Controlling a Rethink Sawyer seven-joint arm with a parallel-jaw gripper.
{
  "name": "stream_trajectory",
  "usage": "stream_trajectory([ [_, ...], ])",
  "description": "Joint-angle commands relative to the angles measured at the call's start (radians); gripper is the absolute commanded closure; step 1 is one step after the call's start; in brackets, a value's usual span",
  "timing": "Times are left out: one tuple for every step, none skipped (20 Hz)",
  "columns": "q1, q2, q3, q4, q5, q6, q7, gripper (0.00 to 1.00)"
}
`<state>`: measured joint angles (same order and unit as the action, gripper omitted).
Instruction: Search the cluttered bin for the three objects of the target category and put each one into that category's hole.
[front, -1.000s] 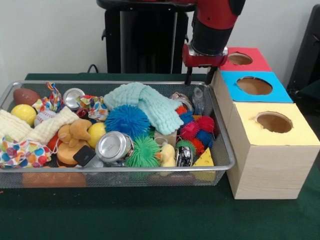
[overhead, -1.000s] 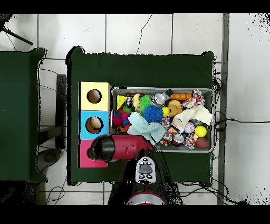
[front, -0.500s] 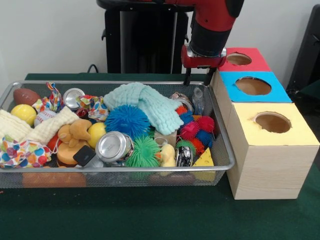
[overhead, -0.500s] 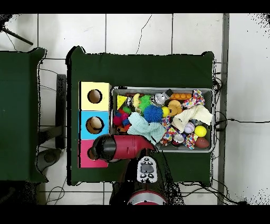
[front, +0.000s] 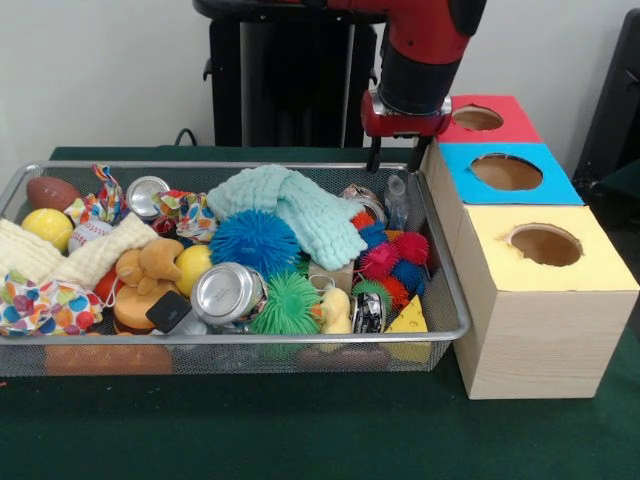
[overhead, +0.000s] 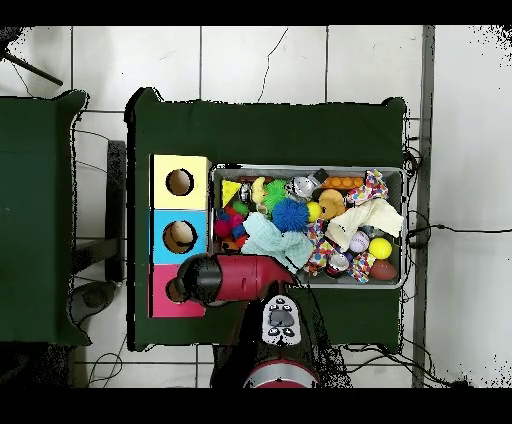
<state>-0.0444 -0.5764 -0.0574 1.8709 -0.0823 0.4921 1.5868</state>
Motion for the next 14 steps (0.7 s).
stream_trajectory([
  [-0.033, 0.15, 0.106, -0.05, 0.038, -0.211, 0.185, 0.0],
  [-0.029, 0.141, 0.104, -0.06, 0.038, -0.183, 0.176, 0.0],
  [-0.023, 0.136, 0.098, -0.074, 0.037, -0.154, 0.17, 0.0],
  [-0.016, 0.131, 0.093, -0.087, 0.037, -0.125, 0.165, 0.0],
  [-0.013, 0.127, 0.092, -0.091, 0.035, -0.11, 0.159, 0.0],
  [-0.012, 0.129, 0.093, -0.101, 0.034, -0.096, 0.152, 0.0],
  [-0.012, 0.134, 0.096, -0.116, 0.031, -0.09, 0.141, 0.0],
  [-0.014, 0.14, 0.1, -0.128, 0.026, -0.088, 0.129, 0.0],
  [-0.016, 0.149, 0.104, -0.145, 0.022, -0.078, 0.117, 0.0],
  [-0.02, 0.156, 0.11, -0.155, 0.02, -0.069, 0.106, 0.0],
  [-0.024, 0.162, 0.114, -0.164, 0.02, -0.057, 0.099, 0.0],
  [-0.027, 0.166, 0.118, -0.168, 0.019, -0.056, 0.094, 0.0],
  [-0.029, 0.168, 0.12, -0.17, 0.017, -0.059, 0.092, 0.0],
  [-0.031, 0.171, 0.123, -0.172, 0.015, -0.062, 0.089, 0.0],
])
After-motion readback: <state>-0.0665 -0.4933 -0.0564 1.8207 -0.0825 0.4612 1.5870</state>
